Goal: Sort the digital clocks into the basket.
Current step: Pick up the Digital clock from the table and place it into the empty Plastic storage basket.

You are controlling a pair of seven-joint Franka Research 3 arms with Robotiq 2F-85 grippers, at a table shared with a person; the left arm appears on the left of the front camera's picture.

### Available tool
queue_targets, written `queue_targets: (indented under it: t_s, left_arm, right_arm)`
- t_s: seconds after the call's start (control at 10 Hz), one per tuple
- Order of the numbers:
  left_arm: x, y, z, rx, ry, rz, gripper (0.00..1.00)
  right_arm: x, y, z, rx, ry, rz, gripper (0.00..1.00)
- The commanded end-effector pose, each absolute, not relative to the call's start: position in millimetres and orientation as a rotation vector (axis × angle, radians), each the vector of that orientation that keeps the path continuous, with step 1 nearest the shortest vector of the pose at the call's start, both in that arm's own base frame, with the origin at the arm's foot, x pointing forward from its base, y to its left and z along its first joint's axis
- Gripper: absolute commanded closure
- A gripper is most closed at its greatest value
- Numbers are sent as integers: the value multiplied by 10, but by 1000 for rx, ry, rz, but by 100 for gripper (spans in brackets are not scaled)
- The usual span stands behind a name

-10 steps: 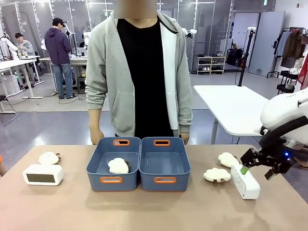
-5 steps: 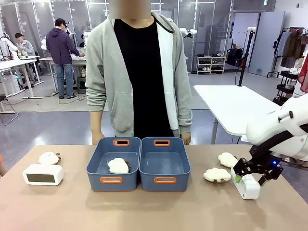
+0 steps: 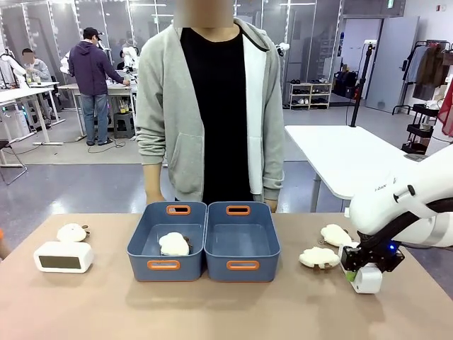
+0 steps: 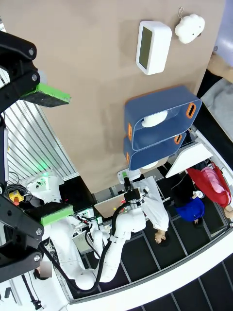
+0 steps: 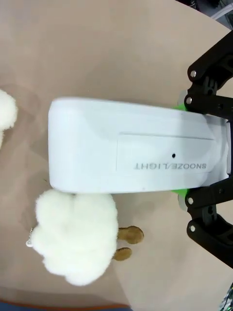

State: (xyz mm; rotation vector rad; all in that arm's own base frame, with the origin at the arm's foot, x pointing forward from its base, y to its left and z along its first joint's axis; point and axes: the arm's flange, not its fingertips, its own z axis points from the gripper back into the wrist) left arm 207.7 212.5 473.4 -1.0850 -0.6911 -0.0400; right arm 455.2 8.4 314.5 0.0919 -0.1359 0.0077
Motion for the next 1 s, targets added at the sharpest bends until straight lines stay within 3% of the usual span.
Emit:
queue_targets:
  t_s: [0.0, 0.2, 0.6, 0.9]
  left_arm:
    - [2080, 2134, 4758, -1095, -709, -58, 0]
    - [2080, 2134, 4758, -1095, -709, -58, 0]
    - [2080, 2134, 4758, -1095, -709, -58, 0]
    - [2080, 2134, 4758, -1095, -709, -58, 0]
  right_arm:
    - [4547, 143, 3149, 61, -152, -26, 100]
    - [4470, 117, 3308, 95, -172, -16, 100]
    - [4057, -247, 4337, 355, -304, 43, 100]
    - [4066, -175, 4662, 547, -362, 90, 100]
